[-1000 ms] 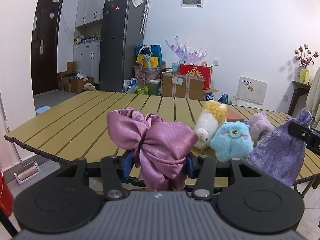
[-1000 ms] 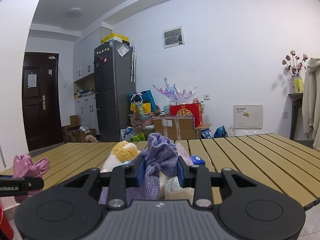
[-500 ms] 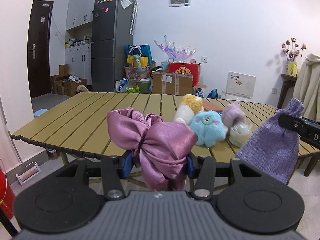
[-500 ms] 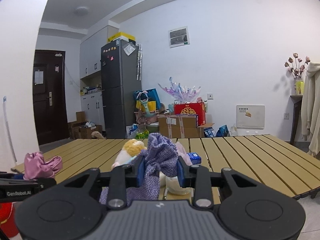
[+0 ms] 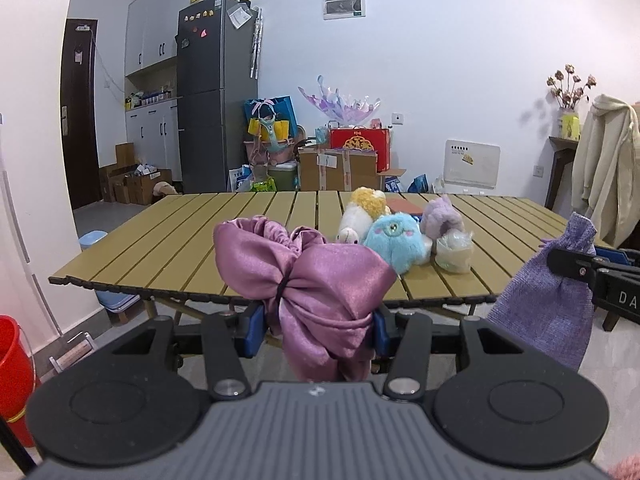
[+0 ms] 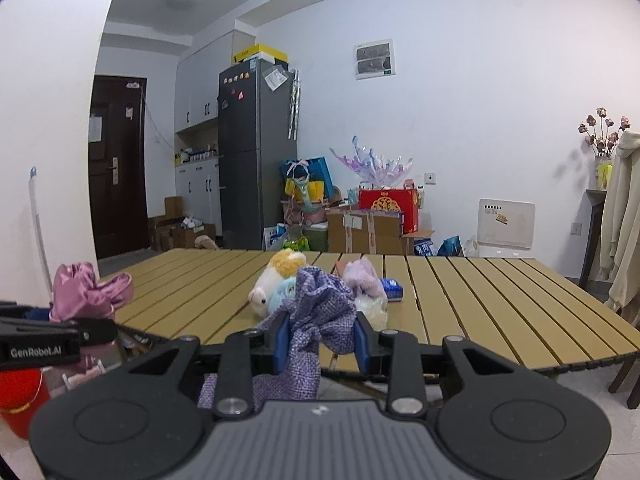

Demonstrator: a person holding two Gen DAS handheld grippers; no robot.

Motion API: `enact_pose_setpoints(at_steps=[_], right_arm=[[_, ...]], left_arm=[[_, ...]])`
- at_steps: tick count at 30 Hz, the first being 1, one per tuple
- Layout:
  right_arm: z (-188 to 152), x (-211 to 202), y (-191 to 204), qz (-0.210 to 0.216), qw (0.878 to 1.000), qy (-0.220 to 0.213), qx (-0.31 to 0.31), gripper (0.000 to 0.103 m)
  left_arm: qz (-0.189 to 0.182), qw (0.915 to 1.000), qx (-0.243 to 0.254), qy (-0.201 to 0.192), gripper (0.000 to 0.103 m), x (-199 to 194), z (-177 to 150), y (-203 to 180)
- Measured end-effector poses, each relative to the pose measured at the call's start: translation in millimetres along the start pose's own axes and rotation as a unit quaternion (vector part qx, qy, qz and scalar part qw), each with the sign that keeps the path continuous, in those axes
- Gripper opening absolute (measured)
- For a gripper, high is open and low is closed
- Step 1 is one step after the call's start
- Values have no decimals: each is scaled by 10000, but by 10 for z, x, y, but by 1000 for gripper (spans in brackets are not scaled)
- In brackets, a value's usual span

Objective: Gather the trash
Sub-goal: 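Lift both held items off the table and carry them over the black bin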

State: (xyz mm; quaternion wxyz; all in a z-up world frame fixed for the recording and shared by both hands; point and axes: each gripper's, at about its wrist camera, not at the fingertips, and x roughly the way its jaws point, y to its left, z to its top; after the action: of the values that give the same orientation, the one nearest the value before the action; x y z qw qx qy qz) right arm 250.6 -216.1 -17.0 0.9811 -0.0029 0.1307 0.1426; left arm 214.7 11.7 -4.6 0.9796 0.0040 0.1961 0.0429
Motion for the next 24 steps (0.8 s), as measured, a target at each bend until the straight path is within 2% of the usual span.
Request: enact_pose_setpoints(at_steps=[16, 24], right_arm=[[-417, -537, 82, -24, 9974, 706, -175, 31], [-770, -664, 79, 1, 9918, 1273, -100, 31]], left_arm=[[-2, 9978, 423, 519, 51, -377, -557, -52], [-34, 9934, 496, 1035, 51, -367, -918, -40]])
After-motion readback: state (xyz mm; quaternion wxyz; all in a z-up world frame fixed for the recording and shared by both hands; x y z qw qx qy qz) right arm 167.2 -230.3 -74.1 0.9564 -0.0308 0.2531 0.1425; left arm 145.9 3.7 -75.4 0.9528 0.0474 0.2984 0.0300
